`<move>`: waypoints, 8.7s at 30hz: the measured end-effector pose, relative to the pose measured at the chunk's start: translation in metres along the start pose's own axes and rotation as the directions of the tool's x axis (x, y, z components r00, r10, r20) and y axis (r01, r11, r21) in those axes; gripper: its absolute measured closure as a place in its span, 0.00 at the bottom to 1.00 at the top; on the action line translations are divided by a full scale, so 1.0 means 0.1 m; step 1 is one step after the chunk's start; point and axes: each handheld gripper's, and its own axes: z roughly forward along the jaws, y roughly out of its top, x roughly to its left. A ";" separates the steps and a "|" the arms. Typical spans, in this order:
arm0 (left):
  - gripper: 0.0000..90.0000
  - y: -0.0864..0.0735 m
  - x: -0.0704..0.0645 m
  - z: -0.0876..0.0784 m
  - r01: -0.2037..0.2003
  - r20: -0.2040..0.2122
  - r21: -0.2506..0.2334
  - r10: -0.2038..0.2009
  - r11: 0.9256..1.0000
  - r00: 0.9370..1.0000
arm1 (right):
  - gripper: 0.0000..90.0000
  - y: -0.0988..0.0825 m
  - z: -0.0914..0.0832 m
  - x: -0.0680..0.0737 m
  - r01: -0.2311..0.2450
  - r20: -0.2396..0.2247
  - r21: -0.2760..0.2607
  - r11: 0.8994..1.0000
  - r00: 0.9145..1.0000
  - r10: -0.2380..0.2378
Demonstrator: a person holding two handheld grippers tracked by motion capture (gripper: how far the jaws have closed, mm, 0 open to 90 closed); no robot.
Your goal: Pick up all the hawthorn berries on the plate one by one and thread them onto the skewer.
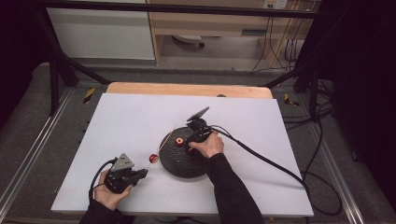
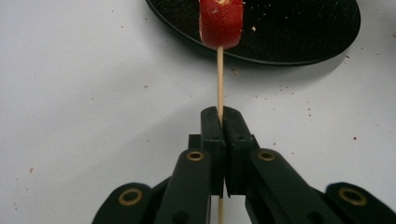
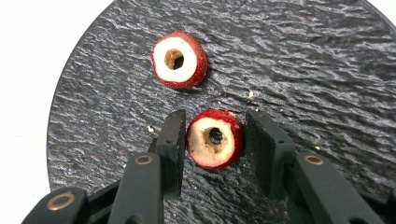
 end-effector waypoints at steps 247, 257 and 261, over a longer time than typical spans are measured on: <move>0.99 0.20 -0.67 0.39 0.047 0.013 -0.051 -0.047 0.998 0.999 | 0.70 -0.85 -0.42 -0.13 -0.288 -0.417 -0.731 0.619 0.906 -0.070; 0.99 0.21 -0.66 0.38 0.053 0.020 -0.053 -0.052 0.997 0.998 | 0.70 -0.90 -0.39 -0.08 -0.290 -0.432 -0.709 0.643 0.899 -0.072; 0.99 0.21 -0.65 0.38 0.059 0.021 -0.055 -0.058 0.997 0.998 | 0.70 -0.93 -0.35 -0.05 -0.287 -0.432 -0.709 0.645 0.899 -0.074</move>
